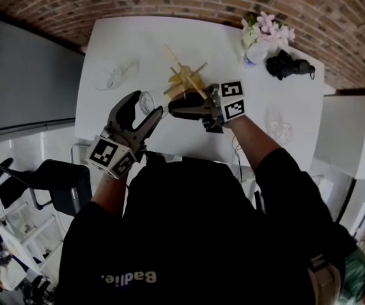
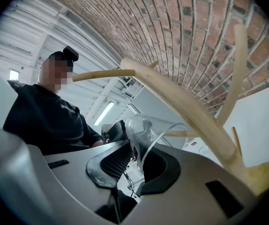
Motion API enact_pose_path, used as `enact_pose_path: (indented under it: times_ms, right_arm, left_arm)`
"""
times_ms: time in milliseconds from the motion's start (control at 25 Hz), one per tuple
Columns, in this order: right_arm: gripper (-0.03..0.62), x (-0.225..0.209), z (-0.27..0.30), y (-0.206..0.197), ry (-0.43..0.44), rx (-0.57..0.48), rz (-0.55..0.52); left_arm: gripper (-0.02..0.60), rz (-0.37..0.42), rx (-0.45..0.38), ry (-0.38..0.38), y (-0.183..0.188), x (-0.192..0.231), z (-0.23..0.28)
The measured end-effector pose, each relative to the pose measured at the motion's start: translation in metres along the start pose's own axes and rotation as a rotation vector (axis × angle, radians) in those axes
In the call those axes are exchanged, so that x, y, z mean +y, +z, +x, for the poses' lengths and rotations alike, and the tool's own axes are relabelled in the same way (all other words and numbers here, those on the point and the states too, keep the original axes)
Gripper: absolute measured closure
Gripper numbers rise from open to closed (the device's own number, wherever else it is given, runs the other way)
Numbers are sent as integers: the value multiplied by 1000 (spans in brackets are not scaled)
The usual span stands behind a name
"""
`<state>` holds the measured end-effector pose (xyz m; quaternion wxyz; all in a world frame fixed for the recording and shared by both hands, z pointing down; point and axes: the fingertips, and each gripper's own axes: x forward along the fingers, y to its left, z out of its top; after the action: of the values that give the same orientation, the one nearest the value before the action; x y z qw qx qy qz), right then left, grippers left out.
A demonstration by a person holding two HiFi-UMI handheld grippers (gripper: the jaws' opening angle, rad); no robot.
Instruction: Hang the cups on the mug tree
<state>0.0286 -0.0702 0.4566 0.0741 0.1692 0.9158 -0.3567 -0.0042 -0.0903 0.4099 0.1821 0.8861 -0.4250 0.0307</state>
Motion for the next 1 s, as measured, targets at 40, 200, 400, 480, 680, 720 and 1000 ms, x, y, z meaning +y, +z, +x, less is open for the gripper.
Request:
enact_pose_path:
  times_ms: [40, 200, 400, 480, 680, 720, 1000]
  right_arm:
    - [513, -1, -1, -1, -1, -1, 4]
    - [510, -7, -7, -4, -12, -1, 25]
    - [500, -12, -10, -7, -18, 1, 45]
    - [499, -13, -10, -7, -19, 3, 48]
    - [493, -17, -15, -7, -30, -2, 63]
    - [491, -17, -16, -7, -34, 0, 68]
    - [488, -21, -16, -11, -57, 26, 84]
  left_arm:
    - [293, 0, 2, 1, -1, 0, 1]
    - [293, 8, 9, 4, -7, 1, 7]
    - [295, 22, 5, 8, -9, 2, 10]
    - [295, 26, 3, 7, -10, 2, 11]
    - [295, 37, 11, 6, -13, 2, 14]
    - [295, 35, 14, 3, -14, 2, 15]
    - [295, 46, 29, -14, -19, 6, 16]
